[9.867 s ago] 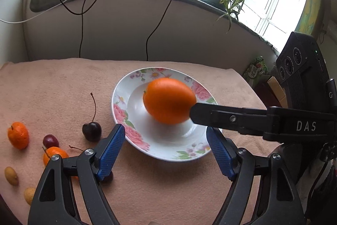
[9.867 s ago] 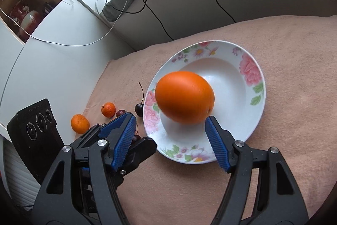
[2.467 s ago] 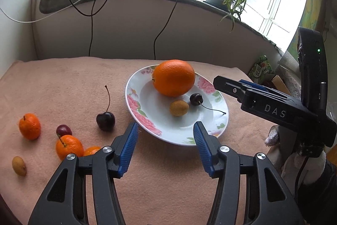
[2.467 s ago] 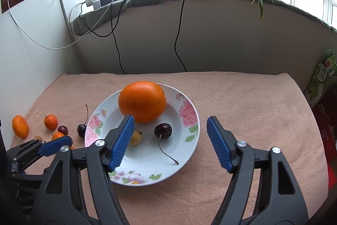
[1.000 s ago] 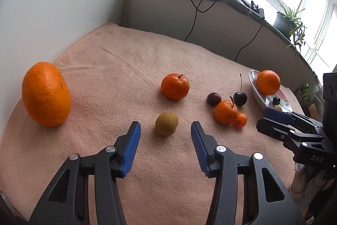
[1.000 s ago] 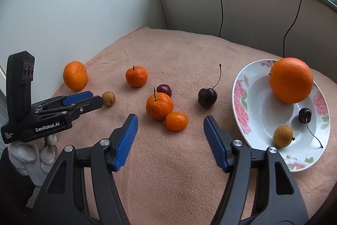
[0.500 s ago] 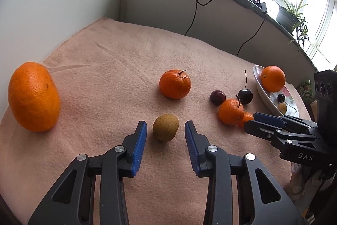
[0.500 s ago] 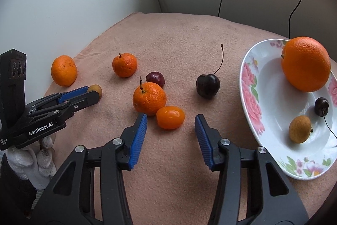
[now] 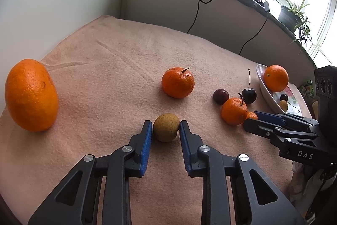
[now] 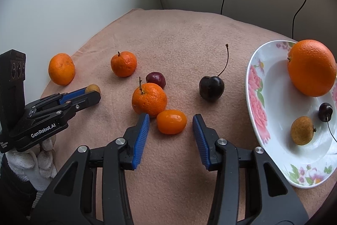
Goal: Organize fruits
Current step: 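Close the right gripper on the small tangerine while the left gripper lifts the kiwi fruit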
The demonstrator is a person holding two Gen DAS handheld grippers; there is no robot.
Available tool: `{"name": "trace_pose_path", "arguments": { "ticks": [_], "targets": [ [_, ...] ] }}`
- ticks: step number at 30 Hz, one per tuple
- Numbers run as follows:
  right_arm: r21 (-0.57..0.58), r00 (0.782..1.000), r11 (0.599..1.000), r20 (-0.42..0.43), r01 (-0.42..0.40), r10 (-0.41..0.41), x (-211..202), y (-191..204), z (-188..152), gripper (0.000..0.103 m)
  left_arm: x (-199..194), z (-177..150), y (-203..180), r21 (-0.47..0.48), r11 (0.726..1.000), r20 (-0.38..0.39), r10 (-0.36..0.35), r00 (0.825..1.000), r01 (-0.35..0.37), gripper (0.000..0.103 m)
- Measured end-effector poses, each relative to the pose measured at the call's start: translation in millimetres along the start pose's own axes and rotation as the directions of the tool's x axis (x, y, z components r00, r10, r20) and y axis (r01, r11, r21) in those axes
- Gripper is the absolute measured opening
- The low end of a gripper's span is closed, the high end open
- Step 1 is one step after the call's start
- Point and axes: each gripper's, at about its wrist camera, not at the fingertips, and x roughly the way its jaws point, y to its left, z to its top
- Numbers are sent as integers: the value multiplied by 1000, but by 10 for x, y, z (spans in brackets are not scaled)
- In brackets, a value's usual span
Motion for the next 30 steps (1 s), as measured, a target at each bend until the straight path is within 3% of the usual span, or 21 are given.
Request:
{"name": "trace_pose_path", "arguments": {
  "ticks": [3,18,30],
  "targets": [
    [0,1000,1000,-4,-7,7,11,-10,-11,31,2,-1,4,-3,1000,0,-2,1000,2,24],
    [37,999,999,34,-24,23,-144,-79,-60,30,-92,5,-29,-3,1000,20,-13,1000,13,24],
    [70,995,998,103,-2,-5,-544,-239,-147,30,-221,44,-358,37,997,51,-74,996,72,24]
  ]
}}
